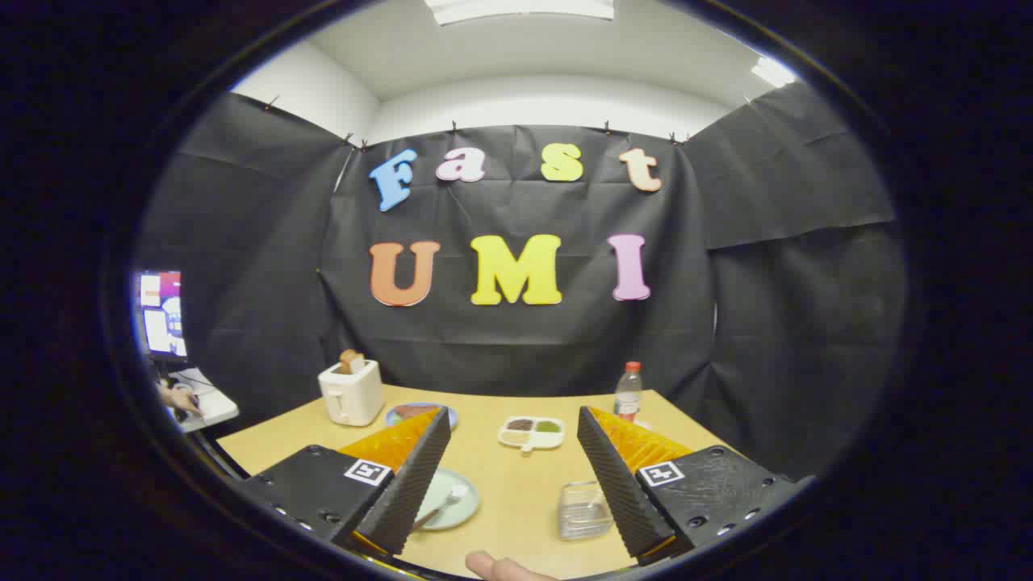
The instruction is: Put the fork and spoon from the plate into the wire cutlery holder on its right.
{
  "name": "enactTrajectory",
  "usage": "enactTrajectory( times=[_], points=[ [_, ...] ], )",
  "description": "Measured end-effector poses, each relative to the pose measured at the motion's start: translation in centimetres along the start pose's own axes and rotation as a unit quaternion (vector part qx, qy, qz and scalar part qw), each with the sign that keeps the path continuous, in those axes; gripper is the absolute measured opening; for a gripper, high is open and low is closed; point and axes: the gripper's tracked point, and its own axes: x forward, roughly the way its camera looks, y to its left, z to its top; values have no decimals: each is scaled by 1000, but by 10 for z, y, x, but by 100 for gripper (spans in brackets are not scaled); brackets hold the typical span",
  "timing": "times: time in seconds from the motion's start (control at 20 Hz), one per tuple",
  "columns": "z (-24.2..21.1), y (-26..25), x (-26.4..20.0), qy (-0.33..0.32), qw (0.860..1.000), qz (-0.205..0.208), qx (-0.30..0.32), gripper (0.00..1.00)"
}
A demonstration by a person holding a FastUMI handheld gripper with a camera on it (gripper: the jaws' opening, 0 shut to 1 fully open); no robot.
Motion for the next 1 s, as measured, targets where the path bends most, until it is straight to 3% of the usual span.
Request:
enactTrajectory(
  times=[0.25, 0.4, 1.0],
  points=[
    [-11, 67, -1, 24, 1000, 11, 12, 95],
    [4, 82, -4, 10, 1000, 11, 18, 95],
    [13, 65, -10, -3, 1000, -18, 4, 95]
  ],
)
